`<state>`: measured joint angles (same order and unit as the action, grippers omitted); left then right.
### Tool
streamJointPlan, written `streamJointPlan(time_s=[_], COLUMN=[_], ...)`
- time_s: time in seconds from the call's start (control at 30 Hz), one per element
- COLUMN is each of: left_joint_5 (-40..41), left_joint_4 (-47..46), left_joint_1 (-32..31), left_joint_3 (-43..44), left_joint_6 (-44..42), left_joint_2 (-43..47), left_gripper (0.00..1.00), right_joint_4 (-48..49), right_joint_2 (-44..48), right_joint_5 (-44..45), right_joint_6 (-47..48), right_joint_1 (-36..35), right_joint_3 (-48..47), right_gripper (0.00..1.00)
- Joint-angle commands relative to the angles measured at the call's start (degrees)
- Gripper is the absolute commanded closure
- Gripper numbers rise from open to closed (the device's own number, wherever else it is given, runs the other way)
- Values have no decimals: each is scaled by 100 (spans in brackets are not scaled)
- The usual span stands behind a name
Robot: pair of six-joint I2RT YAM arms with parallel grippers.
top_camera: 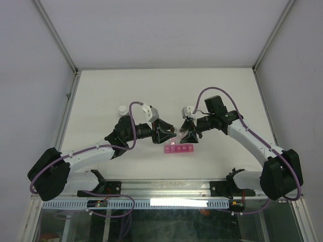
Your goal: Sort the pills into containers
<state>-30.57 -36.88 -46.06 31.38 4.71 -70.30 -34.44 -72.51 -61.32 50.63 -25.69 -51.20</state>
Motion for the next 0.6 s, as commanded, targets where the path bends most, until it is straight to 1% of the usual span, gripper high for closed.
streamJointPlan(time_s=[0.0, 0.1, 0.2, 0.33, 0.57], left_joint_5=[1106, 1973, 2538, 2918, 3332], left_joint_4=[-100, -112, -80, 153, 646], left_joint_1=[-26, -230, -286, -283, -273], left_joint_3=[263, 63, -58, -97, -222], left_joint_6=[2327, 2878, 3397, 3951, 4395], left_joint_2=[230, 434, 621, 851, 1141], left_gripper=[100, 100, 100, 100, 100], right_joint_4=[478, 628, 664, 688, 680], right_joint_2=[27, 20, -6, -9, 32], right_joint_5=[247, 357, 408, 436, 351], right_joint_6=[-366, -541, -604, -633, -642], right_joint_1=[3, 3, 11, 25, 64], right_joint_3=[-68, -55, -55, -56, -55], right_gripper=[100, 100, 100, 100, 100])
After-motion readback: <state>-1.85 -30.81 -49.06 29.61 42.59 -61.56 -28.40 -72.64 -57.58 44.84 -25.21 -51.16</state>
